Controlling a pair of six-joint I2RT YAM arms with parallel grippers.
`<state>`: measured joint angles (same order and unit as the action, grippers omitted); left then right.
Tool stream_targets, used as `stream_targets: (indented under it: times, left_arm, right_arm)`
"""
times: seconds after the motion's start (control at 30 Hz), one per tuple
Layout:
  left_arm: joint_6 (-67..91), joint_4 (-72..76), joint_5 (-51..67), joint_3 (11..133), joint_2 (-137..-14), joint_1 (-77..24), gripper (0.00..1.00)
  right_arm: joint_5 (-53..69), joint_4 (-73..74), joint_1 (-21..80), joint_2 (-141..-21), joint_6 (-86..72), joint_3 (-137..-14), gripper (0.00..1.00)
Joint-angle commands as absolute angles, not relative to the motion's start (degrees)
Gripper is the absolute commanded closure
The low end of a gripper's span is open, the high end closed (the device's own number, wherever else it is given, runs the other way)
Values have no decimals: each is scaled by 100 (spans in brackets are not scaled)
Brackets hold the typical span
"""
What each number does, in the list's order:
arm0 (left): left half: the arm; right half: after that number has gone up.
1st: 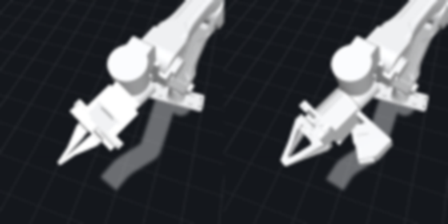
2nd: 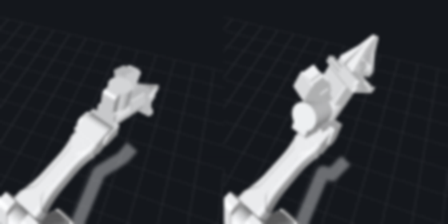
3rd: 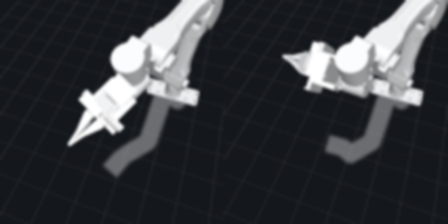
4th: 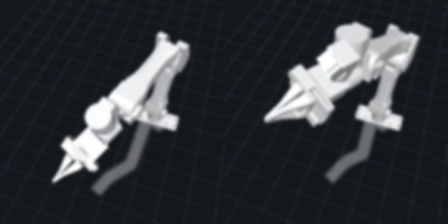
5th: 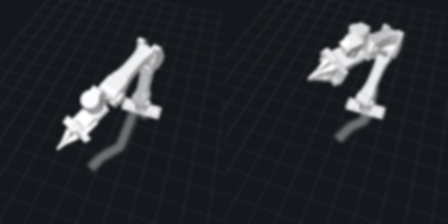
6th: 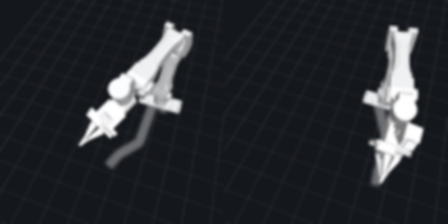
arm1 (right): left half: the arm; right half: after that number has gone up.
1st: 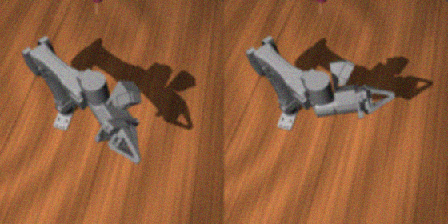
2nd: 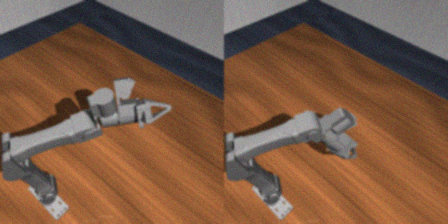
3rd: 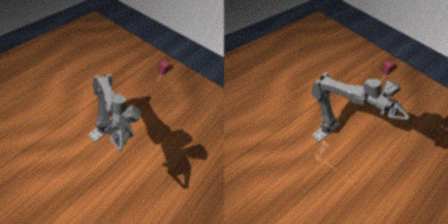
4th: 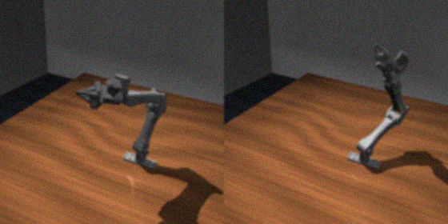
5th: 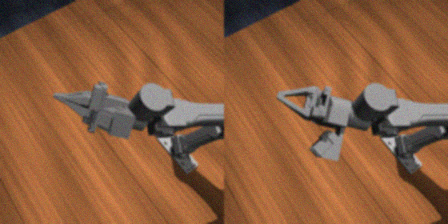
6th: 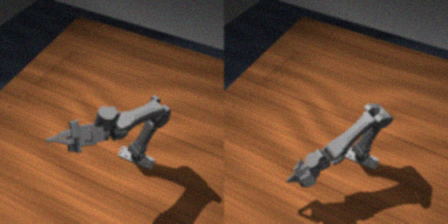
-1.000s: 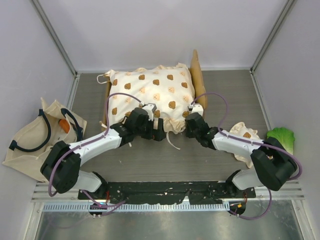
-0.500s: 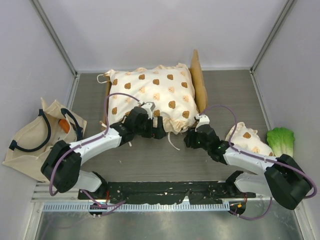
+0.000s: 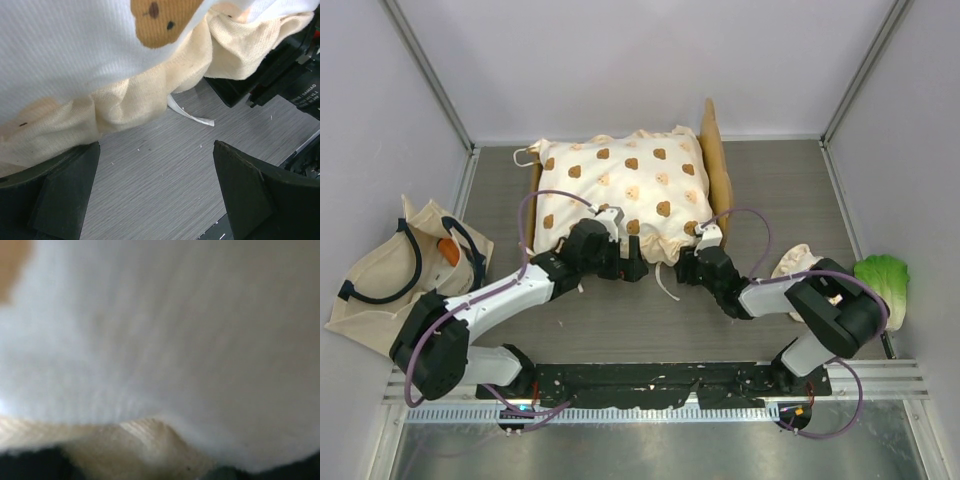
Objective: Set up the pet bed
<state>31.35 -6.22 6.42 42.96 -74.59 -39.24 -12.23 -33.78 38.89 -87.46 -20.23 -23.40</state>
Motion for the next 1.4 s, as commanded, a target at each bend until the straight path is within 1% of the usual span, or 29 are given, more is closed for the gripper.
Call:
stream_targets:
  times: [0.0, 0.07, 0.13, 0.17, 0.23, 0.27, 0.3, 0.33, 0.4, 0.53, 0.7, 0.77, 0.8, 0.83, 0.87, 0.93, 1.03, 1.17, 1.2, 1.27, 1.3, 1.33, 1.37]
  left_arm:
    - [3112, -439, 519, 4272, -7225, -3894, 0]
    - [3103, -413, 510, 4254, -7216, -3894, 0]
    - [3085, -387, 553, 4236, -7242, -3894, 0]
    - [3076, -395, 580, 4236, -7260, -3894, 0]
    - [3041, -395, 641, 4245, -7286, -3894, 0]
    - [3041, -387, 668, 4254, -7295, -3894, 0]
    - [3032, -395, 677, 4245, -7295, -3894, 0]
    - [3032, -396, 703, 4245, -7286, -3894, 0]
    - [3032, -369, 686, 4193, -7251, -3894, 0]
    - [3032, -360, 642, 4157, -7216, -3894, 0]
    - [3041, -343, 642, 4140, -7190, -3885, 0]
    - [3032, -352, 642, 4131, -7198, -3894, 0]
    - [3024, -360, 633, 4131, -7190, -3894, 0]
    - [3015, -369, 633, 4131, -7189, -3894, 0]
    - [3015, -387, 633, 4140, -7181, -3894, 0]
    - [3015, -413, 642, 4131, -7137, -3894, 0]
    - [3050, -422, 615, 4105, -7049, -3894, 1]
    - [3103, -475, 483, 4104, -6821, -3894, 0]
    - [3120, -466, 449, 4096, -6786, -3894, 0]
    - [3129, -466, 378, 4113, -6733, -3894, 0]
    - [3120, -466, 387, 4122, -6724, -3894, 0]
    - [3120, -475, 404, 4148, -6724, -3885, 0]
    - [3120, -475, 422, 4157, -6732, -3893, 0]
  right_arm:
    - [-1459, -3357, 3955, -9333, -1793, -2329, 46]
    - [-1424, -3497, 3981, -9483, -1810, -2294, 49]
    - [-1345, -3498, 4034, -9527, -1872, -2329, 55]
    - [-1353, -3498, 4060, -9527, -1881, -2329, 61]
    - [-1450, -3498, 4183, -9510, -1863, -2303, 65]
    - [-1450, -3385, 4210, -9458, -1863, -2311, 69]
    - [-1459, -3288, 4236, -9431, -1872, -2329, 71]
    - [-1442, -3209, 4306, -9396, -1863, -2355, 72]
    - [-1424, -2972, 4412, -9282, -1898, -2355, 68]
    - [-1345, -2962, 4579, -9167, -2012, -2198, 61]
    - [-1397, -2927, 4605, -9228, -2171, -2127, 61]
    - [-1546, -2866, 4605, -9325, -2180, -2145, 64]
    - [-1608, -2830, 4605, -9377, -2223, -2205, 67]
    - [-1652, -2734, 4614, -9456, -2241, -2267, 76]
    - [-1757, -2542, 4623, -9474, -2285, -2302, 81]
    - [-1907, -2321, 4684, -9457, -2390, -2399, 99]
    - [-1960, -2057, 4842, -9054, -2627, -2286, 99]
    - [-1714, -1040, 5018, -8071, -3338, -2154, 99]
    - [-1740, -828, 5079, -7512, -3531, -2075, 99]
    - [-1671, -215, 5133, -6990, -4109, -1961, 99]
    - [-1635, -37, 5150, -6535, -4252, -1882, 99]
    - [-1696, 557, 5159, -6278, -4428, -1846, 99]
    - [-1731, 806, 5177, -6049, -4717, -1828, 99]
